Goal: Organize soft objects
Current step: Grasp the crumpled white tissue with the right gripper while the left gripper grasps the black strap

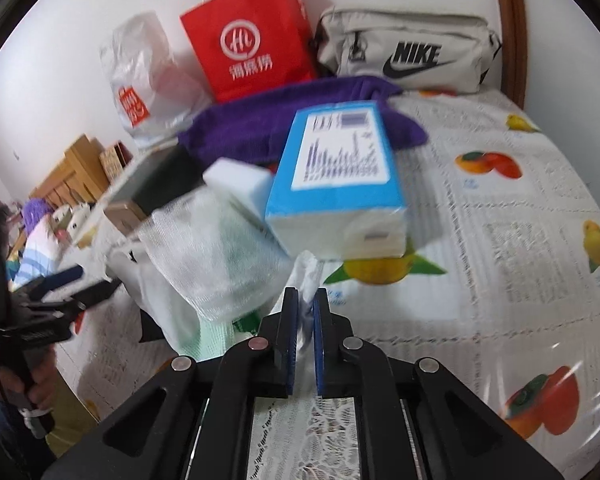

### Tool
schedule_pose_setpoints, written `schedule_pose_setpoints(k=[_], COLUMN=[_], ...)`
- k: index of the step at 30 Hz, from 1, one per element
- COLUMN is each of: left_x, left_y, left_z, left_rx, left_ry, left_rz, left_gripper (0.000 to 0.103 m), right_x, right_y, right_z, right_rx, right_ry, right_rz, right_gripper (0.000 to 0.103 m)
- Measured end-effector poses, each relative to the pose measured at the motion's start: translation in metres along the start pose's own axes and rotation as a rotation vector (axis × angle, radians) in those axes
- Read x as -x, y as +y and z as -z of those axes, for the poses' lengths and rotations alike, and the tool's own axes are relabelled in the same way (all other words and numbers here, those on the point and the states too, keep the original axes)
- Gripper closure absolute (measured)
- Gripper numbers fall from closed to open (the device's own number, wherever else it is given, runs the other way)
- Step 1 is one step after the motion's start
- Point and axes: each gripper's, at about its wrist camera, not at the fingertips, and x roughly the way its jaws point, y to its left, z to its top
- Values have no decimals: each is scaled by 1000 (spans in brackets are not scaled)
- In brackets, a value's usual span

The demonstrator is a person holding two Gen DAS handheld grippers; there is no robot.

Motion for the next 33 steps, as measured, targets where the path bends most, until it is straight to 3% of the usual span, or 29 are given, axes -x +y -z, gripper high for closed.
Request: schedule_pose_setpoints(k=[5,10,12,13,15,20,24,33], left_x=[-9,-12,-10,-10,-9,0,13,27], left_y=[-5,-4,-5,-7,-9,-6,-1,32], left_z=[-1,-2,-1,-1,0,3,7,34], left_rx=[-44,-38,-50,-58,-77,-92,-97,-49], left_ry=[7,15,4,4,8,10,2,45], left_rz=[27,84,109,111,112,107,97,31], left_gripper=[9,35,54,58,78,79,80,80], right_x=[10,19,15,11,5,-5,-3,10], right_y=[-10,-29,-34,-36,-38,-38,-39,-39], right_z=[0,2,3,4,6,12,13,16], right_rx=[6,-28,-31,-36,-43,-34,-33,-44], right_ry=[-10,-19,-8,6,27,69,70,35], right_rz=[49,77,90,100,104,111,124,124], right_gripper=[97,97,97,97,95,90,54,41])
